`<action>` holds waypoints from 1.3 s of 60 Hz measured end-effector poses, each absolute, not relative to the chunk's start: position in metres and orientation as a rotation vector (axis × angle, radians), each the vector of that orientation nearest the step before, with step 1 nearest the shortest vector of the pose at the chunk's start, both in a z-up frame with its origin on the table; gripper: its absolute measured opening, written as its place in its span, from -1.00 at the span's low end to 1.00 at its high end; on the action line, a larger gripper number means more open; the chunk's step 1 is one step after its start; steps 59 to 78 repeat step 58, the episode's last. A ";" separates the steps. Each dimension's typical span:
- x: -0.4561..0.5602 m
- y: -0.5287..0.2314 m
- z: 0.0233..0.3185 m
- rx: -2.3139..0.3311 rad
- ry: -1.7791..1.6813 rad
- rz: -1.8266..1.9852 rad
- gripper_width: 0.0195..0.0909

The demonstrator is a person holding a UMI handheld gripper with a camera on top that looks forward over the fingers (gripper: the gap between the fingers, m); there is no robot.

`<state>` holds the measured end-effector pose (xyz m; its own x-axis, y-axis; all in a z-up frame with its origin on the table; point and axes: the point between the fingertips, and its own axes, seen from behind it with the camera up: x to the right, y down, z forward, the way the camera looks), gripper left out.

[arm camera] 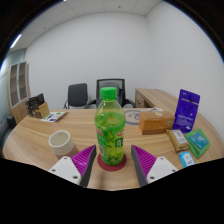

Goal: Pour water

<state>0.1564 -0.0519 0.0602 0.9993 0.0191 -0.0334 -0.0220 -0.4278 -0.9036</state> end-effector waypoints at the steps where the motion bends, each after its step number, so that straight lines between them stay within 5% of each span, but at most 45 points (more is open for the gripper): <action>1: 0.155 -0.061 0.061 -2.022 0.016 0.041 0.40; 21: 0.089 -0.183 0.130 -2.088 0.089 -0.002 0.49; 45: 0.069 -0.217 0.205 -1.996 0.103 -0.062 0.52; 78: 0.065 -0.216 0.214 -1.972 0.101 -0.067 0.51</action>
